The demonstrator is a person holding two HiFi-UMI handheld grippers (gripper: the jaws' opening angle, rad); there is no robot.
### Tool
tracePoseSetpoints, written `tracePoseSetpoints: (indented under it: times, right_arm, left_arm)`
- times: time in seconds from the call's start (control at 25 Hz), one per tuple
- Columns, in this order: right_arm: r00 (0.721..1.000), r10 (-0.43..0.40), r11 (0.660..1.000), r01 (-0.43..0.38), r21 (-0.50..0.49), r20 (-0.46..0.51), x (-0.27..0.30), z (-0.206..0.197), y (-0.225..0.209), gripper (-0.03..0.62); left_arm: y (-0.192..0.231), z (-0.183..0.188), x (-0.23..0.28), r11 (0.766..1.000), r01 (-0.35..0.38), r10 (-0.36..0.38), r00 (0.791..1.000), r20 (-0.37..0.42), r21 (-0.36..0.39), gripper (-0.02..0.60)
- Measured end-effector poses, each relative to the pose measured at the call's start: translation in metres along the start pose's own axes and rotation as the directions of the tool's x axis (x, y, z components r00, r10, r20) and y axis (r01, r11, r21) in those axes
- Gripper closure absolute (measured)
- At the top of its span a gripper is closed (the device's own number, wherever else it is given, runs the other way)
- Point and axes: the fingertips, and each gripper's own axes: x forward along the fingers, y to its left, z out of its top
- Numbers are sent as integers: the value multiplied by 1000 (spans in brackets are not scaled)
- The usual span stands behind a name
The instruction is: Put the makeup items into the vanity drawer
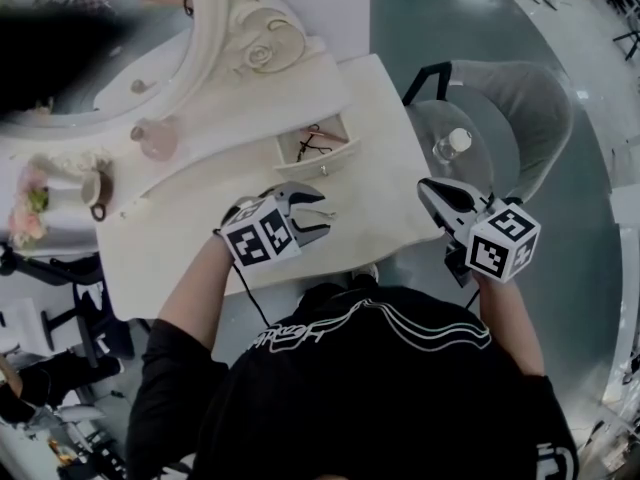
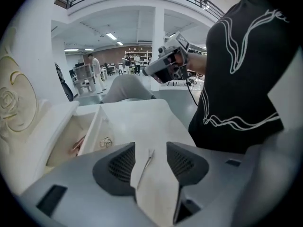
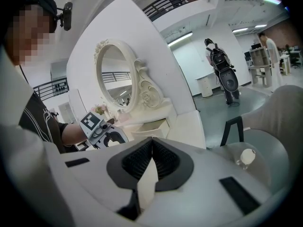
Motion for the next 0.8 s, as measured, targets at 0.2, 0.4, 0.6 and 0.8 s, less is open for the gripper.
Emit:
tracePoseSetpoints:
  times: [0.2, 0.4, 0.6, 0.8]
  right_arm:
    - [1000, -6, 1000, 6, 8, 2, -1, -2, -1, 568]
    - [1000, -11, 1000, 12, 18, -7, -2, -7, -4, 568]
    - [1000, -14, 1000, 14, 18, -3, -1, -2, -4, 568]
    - [1000, -17, 1000, 17, 24, -11, 0, -5, -5, 568]
  left_arm:
    - [-10, -19, 19, 999, 33, -33, 999, -39, -16, 371]
    - [-6, -27, 33, 999, 37, -38, 998, -57, -10, 374]
    - [-5, -32, 39, 999, 49, -50, 996, -79, -3, 411]
    - [-3, -32, 40, 999, 39, -37, 996, -79, 24, 488]
